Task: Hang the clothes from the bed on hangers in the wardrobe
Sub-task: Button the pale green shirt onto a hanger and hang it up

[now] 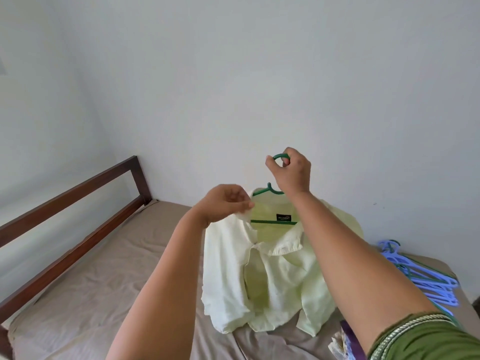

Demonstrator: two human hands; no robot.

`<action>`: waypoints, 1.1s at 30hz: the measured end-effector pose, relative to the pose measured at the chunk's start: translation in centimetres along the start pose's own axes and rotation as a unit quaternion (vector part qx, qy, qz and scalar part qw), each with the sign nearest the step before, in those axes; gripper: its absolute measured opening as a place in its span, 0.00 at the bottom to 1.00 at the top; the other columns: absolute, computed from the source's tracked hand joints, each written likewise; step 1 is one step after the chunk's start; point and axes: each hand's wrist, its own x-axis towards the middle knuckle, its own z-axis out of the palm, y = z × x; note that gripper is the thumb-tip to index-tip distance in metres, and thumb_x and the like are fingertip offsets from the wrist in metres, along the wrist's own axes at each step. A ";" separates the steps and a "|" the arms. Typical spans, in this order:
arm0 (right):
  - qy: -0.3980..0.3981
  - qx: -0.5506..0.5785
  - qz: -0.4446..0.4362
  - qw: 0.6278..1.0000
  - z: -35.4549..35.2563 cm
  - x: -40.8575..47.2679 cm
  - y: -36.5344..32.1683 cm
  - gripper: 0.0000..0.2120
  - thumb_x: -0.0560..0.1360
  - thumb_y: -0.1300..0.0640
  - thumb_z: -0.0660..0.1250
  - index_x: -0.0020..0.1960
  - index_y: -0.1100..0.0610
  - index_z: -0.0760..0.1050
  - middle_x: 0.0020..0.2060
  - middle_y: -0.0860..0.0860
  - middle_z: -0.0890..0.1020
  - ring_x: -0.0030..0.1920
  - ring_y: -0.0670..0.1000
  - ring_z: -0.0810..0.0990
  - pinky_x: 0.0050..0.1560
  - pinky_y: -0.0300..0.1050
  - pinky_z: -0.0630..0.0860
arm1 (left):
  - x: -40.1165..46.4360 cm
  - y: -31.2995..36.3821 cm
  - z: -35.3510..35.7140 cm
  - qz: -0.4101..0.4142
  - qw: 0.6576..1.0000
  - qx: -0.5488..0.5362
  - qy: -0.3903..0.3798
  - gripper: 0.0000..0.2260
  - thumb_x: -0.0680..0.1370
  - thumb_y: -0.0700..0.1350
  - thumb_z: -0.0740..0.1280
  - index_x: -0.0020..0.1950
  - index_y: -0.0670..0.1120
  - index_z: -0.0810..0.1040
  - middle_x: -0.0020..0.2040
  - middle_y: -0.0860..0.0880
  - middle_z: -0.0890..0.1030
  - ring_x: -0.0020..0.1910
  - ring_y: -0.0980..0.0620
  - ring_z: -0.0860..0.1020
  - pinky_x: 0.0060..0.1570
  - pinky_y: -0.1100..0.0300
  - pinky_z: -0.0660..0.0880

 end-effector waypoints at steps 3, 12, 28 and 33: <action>-0.014 0.016 0.015 1.000 -0.1 0.2 -0.9 0.23 0.69 0.55 0.73 0.29 0.51 0.58 0.24 0.46 0.61 0.26 0.47 0.60 0.27 0.35 0.60 | 1.0 -2.1 -0.2 0.019 0.969 0.213 0.122 0.20 0.74 0.51 0.73 0.64 0.51 0.75 0.62 0.53 0.76 0.59 0.53 0.73 0.60 0.54 0.70; -0.098 0.051 0.113 0.987 -2.7 2.8 -1.9 0.23 0.72 0.36 0.68 0.54 0.54 0.71 0.48 0.47 0.73 0.49 0.47 0.73 0.53 0.42 0.70 | 1.4 -0.3 0.0 0.059 0.898 0.296 0.320 0.08 0.79 0.52 0.64 0.47 0.48 0.76 0.42 0.49 0.80 0.42 0.44 0.77 0.35 0.57 0.65; -0.039 -0.075 0.126 0.988 -4.1 3.4 -2.1 0.10 0.71 0.68 0.54 0.47 0.66 0.73 0.41 0.56 0.77 0.41 0.56 0.72 0.36 0.43 0.68 | 1.3 2.7 -0.9 -0.034 0.905 0.224 0.361 0.23 0.74 0.66 0.63 0.58 0.49 0.76 0.51 0.50 0.77 0.57 0.46 0.73 0.55 0.50 0.69; -0.131 -0.070 0.116 0.982 -3.4 4.2 -3.9 0.18 0.73 0.66 0.53 0.54 0.57 0.79 0.48 0.50 0.79 0.48 0.51 0.75 0.44 0.39 0.68 | 2.1 3.1 0.5 -0.093 0.925 0.282 0.238 0.14 0.77 0.58 0.61 0.46 0.48 0.76 0.45 0.50 0.79 0.51 0.45 0.77 0.46 0.54 0.72</action>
